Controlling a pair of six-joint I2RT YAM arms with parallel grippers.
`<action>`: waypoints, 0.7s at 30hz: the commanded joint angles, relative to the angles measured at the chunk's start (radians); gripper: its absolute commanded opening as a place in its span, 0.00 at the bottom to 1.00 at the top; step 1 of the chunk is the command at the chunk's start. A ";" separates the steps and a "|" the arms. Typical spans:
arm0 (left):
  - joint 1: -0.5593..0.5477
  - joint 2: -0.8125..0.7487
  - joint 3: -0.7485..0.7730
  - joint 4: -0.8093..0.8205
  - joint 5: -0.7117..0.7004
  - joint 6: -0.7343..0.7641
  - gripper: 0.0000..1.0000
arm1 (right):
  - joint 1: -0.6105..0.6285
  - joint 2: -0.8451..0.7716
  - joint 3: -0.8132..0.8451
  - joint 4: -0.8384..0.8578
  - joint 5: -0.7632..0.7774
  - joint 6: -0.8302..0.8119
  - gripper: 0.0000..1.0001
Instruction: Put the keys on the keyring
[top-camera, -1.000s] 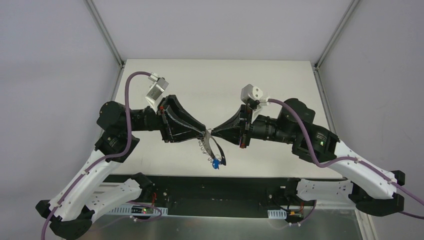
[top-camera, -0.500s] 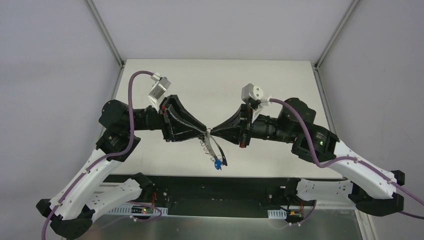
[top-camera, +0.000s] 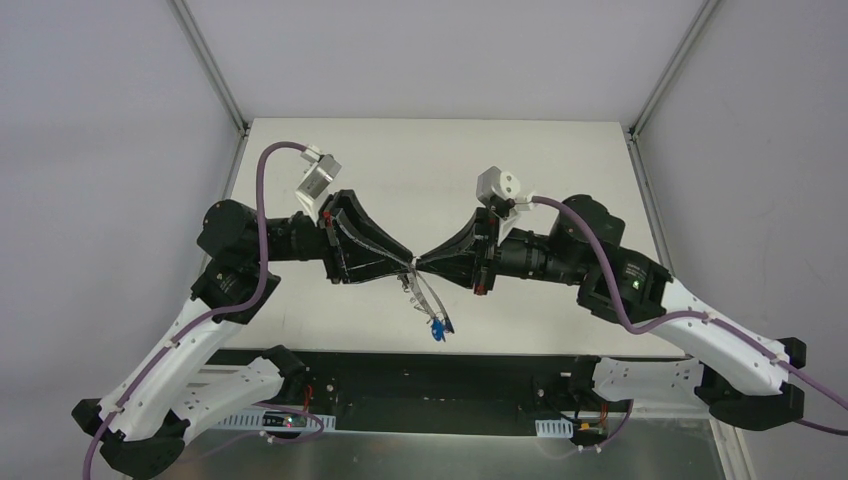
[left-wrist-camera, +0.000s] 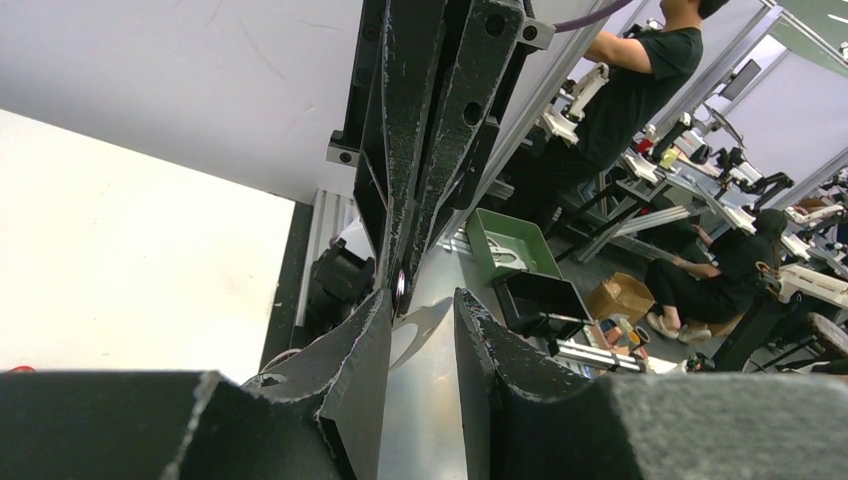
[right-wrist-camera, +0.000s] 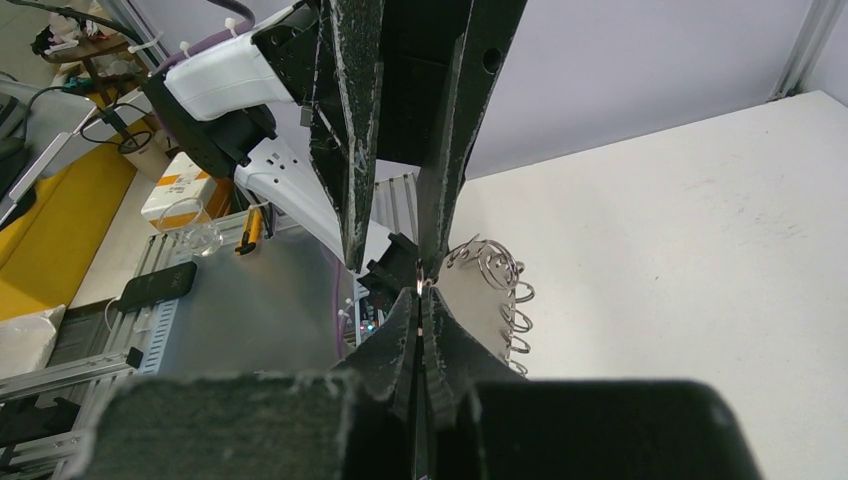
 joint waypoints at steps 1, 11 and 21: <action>-0.009 0.001 0.027 0.017 0.010 -0.001 0.28 | 0.001 0.022 0.037 0.141 0.046 0.003 0.00; -0.009 0.001 0.029 0.012 0.018 0.003 0.28 | 0.000 -0.015 -0.011 0.205 0.109 0.000 0.00; -0.009 0.008 0.031 0.011 0.016 0.006 0.28 | 0.000 -0.067 -0.060 0.278 0.146 0.001 0.00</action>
